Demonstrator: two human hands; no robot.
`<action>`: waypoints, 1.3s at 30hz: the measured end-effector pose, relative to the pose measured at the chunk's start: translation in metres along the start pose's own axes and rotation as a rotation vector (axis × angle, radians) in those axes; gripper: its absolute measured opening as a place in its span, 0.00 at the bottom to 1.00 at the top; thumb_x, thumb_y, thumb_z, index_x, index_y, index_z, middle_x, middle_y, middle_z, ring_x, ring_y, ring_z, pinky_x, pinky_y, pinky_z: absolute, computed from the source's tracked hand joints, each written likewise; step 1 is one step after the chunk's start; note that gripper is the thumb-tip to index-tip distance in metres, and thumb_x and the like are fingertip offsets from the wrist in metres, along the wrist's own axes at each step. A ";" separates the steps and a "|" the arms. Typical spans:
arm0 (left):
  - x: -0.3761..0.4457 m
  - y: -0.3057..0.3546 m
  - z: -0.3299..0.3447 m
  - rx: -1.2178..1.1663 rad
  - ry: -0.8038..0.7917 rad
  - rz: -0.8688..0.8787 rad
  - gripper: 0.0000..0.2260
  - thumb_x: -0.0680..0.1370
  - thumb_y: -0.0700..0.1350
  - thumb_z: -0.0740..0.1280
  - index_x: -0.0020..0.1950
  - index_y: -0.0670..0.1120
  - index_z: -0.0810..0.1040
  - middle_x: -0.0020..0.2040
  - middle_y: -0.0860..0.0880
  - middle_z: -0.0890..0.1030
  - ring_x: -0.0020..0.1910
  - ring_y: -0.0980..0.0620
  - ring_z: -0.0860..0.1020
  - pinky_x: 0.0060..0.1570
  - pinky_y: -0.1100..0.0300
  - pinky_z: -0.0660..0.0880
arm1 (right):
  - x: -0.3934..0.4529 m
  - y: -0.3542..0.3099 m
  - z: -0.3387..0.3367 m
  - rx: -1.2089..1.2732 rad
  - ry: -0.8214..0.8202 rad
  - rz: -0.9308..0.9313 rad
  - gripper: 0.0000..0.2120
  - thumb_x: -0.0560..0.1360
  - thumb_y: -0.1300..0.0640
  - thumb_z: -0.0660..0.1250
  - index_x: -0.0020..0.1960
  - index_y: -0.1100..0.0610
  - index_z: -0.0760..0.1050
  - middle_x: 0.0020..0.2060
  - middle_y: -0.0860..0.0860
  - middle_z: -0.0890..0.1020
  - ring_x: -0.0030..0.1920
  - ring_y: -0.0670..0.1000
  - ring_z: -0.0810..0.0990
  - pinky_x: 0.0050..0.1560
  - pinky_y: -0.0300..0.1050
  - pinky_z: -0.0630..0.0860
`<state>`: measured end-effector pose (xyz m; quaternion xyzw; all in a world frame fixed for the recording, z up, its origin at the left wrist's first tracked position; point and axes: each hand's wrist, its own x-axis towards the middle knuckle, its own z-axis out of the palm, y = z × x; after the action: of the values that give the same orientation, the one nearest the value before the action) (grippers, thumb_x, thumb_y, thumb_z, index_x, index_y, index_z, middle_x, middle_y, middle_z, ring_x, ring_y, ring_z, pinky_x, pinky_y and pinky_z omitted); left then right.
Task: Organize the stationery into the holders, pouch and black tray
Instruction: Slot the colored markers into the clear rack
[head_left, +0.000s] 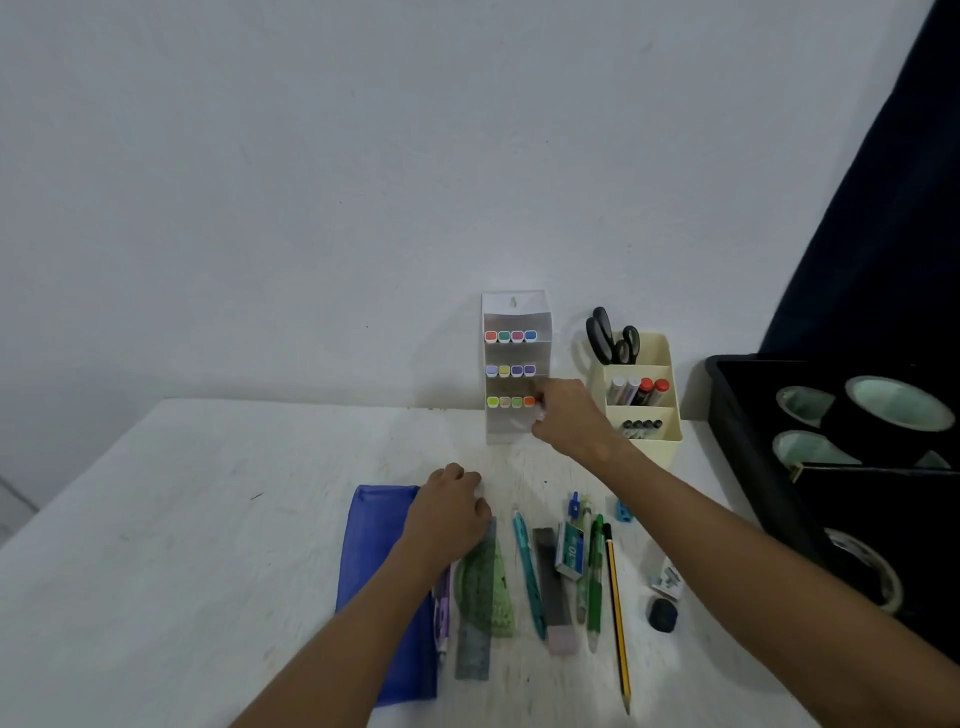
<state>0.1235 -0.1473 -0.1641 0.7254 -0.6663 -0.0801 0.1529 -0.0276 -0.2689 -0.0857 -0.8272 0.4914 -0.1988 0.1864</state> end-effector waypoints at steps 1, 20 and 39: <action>0.000 0.000 0.001 0.004 0.004 0.001 0.16 0.79 0.48 0.57 0.63 0.43 0.74 0.57 0.46 0.76 0.55 0.50 0.72 0.57 0.56 0.73 | 0.003 0.001 0.001 -0.005 -0.012 0.005 0.15 0.71 0.65 0.68 0.57 0.61 0.77 0.48 0.57 0.81 0.42 0.55 0.80 0.39 0.41 0.75; -0.004 0.002 0.005 0.048 0.065 0.014 0.17 0.80 0.48 0.55 0.65 0.44 0.73 0.60 0.47 0.76 0.57 0.51 0.72 0.59 0.56 0.72 | 0.016 0.017 0.011 -0.208 0.003 -0.024 0.12 0.80 0.57 0.58 0.60 0.55 0.76 0.51 0.58 0.81 0.50 0.59 0.80 0.43 0.43 0.71; -0.025 -0.009 -0.044 -0.248 0.209 -0.212 0.20 0.77 0.44 0.65 0.69 0.43 0.72 0.72 0.41 0.65 0.67 0.43 0.70 0.66 0.54 0.67 | -0.084 -0.042 0.030 0.095 -0.038 -0.049 0.20 0.76 0.56 0.64 0.67 0.54 0.71 0.51 0.58 0.82 0.48 0.55 0.80 0.52 0.46 0.77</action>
<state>0.1441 -0.1172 -0.1276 0.7717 -0.5516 -0.1016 0.2999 -0.0183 -0.1727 -0.1023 -0.8328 0.4575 -0.2105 0.2297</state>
